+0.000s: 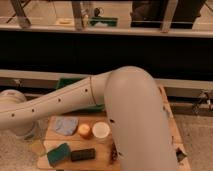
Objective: Wipe table surface with sponge
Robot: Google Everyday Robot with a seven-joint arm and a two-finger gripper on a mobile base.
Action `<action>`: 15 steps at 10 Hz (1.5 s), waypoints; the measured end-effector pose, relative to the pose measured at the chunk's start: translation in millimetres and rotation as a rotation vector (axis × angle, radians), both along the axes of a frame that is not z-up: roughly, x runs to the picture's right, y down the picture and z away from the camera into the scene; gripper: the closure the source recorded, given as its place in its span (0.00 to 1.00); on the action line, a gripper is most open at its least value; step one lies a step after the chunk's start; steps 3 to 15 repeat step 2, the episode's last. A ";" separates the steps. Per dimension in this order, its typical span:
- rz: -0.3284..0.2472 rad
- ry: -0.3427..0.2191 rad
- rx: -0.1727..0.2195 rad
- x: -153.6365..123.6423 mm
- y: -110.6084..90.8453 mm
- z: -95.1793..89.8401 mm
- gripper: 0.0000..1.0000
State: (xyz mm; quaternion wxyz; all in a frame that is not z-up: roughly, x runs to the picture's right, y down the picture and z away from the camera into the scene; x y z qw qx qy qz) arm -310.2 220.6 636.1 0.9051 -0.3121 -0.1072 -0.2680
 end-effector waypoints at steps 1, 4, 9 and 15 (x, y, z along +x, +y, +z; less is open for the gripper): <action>0.001 -0.002 0.006 0.0 -1.5 0.2 0.20; 0.004 0.000 0.008 1.1 -2.6 1.0 0.20; 0.004 0.000 0.008 1.1 -2.6 1.0 0.20; 0.004 0.000 0.008 1.1 -2.6 1.0 0.20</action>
